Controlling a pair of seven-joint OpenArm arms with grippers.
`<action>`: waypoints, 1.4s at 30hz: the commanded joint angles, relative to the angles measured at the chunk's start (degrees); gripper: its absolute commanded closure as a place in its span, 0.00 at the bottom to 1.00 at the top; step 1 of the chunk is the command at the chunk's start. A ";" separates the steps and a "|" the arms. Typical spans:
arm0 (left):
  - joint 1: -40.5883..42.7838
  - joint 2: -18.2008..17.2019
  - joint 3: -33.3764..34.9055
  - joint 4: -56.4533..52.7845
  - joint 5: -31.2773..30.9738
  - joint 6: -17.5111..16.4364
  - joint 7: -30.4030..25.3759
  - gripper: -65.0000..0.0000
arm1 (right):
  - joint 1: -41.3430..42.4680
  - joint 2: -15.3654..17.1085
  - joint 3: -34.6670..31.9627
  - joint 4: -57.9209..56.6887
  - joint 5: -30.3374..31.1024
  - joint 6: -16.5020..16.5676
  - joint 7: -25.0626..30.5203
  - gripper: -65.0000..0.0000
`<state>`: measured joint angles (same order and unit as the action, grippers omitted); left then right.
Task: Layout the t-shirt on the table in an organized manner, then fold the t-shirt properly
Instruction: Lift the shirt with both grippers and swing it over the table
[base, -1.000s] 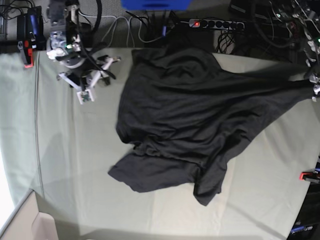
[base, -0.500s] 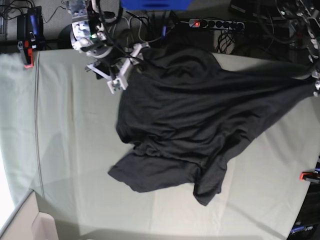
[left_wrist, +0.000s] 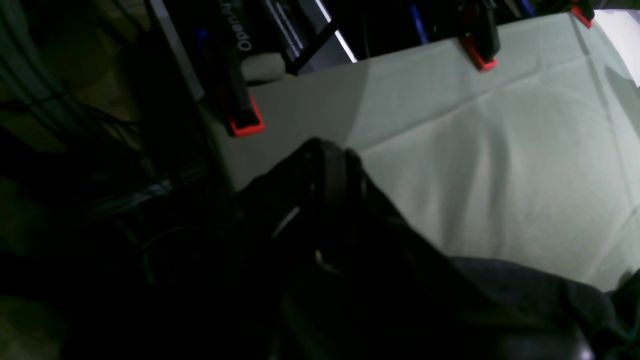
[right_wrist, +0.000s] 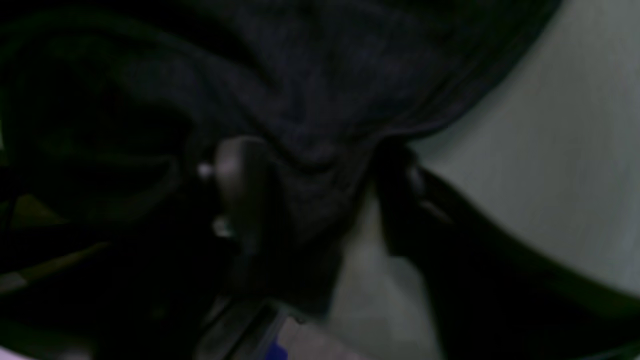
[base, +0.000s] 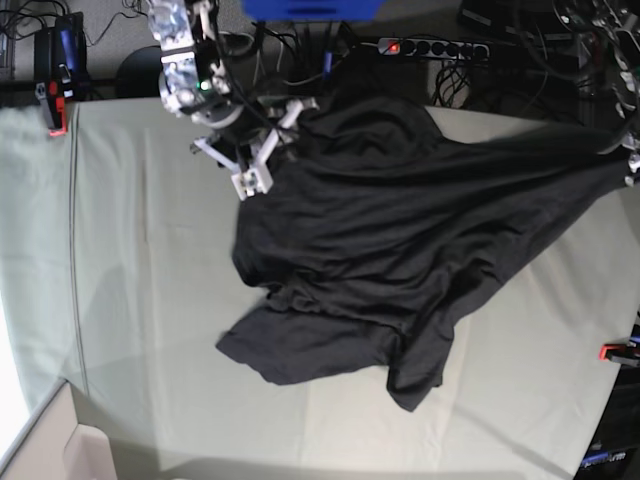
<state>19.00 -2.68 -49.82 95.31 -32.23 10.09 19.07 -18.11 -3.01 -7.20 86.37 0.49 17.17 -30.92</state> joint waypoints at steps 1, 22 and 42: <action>0.03 -0.71 -0.51 1.09 0.27 -0.11 -1.62 1.00 | -0.13 -0.20 -0.05 0.01 0.34 0.19 -0.69 0.69; -8.50 -2.29 6.61 13.92 0.27 -0.11 -1.62 1.00 | -5.23 4.81 23.86 30.34 0.34 0.37 -0.42 1.00; -34.61 -8.71 34.75 -2.78 13.20 -0.11 -1.62 1.00 | 16.57 11.75 27.47 29.81 6.59 0.37 -2.71 1.00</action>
<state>-13.89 -10.66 -14.87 91.26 -19.55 10.11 19.57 -2.50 8.05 19.99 115.18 7.03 18.04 -35.88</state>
